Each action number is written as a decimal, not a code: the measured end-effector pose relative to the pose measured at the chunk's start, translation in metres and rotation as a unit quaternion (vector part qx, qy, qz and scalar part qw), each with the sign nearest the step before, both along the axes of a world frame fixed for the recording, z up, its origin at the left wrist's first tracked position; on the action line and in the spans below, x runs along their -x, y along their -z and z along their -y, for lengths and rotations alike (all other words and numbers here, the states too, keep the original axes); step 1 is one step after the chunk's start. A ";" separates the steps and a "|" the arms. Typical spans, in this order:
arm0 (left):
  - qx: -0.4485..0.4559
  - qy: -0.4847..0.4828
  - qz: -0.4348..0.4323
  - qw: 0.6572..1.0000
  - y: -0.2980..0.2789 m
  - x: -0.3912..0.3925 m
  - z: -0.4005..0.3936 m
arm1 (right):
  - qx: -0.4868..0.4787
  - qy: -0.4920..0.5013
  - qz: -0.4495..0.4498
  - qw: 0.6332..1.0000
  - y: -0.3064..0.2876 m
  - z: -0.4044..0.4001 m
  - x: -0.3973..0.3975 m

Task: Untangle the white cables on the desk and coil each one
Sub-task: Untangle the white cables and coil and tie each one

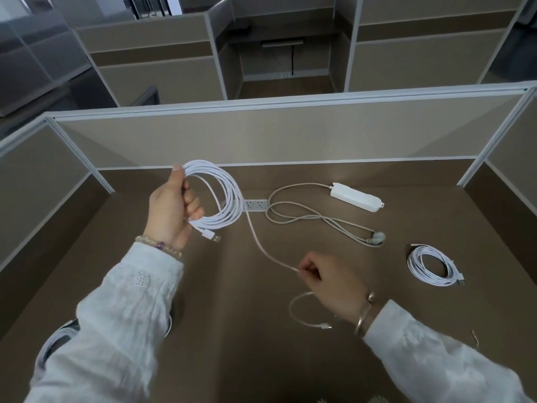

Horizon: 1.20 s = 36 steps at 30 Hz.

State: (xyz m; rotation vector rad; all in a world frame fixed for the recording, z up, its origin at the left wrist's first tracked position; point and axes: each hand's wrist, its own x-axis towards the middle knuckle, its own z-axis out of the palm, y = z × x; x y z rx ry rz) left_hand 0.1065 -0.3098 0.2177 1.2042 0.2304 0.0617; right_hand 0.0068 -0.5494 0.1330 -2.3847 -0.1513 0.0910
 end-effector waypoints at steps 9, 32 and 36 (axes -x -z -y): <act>-0.222 0.051 0.038 0.973 0.017 0.018 0.033 | 0.022 -0.120 0.160 0.980 -0.067 -0.030 0.008; -0.053 0.426 -0.189 0.883 0.004 0.046 0.047 | -0.103 -0.044 0.089 0.990 -0.056 0.025 -0.031; -0.064 0.397 -0.189 0.896 -0.003 0.036 0.033 | -0.030 -0.098 -0.047 0.994 -0.038 0.050 -0.034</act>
